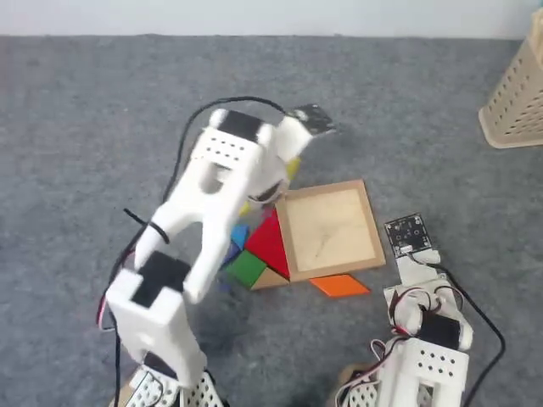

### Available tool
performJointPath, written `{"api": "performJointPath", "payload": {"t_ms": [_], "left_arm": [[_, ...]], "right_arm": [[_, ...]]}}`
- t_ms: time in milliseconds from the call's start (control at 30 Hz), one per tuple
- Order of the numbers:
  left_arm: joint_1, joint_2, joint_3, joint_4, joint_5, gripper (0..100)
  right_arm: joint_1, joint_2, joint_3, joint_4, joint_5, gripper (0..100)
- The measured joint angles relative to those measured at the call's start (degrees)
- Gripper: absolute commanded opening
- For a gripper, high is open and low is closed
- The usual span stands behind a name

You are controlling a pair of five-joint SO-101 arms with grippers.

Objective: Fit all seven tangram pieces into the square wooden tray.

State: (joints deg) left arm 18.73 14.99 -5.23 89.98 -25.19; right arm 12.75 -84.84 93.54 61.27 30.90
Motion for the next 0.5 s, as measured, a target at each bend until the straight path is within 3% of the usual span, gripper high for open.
{"api": "performJointPath", "payload": {"t_ms": [200, 500], "left_arm": [[7.7, -1.1, 0.1, -1.3, -0.2, 1], [14.3, 8.4, -0.5, -7.4, 0.1, 1]], "right_arm": [[0.0, 0.0, 0.0, 0.0, 0.0, 0.9], [0.0, 0.0, 0.0, 0.0, 0.0, 0.9]]}}
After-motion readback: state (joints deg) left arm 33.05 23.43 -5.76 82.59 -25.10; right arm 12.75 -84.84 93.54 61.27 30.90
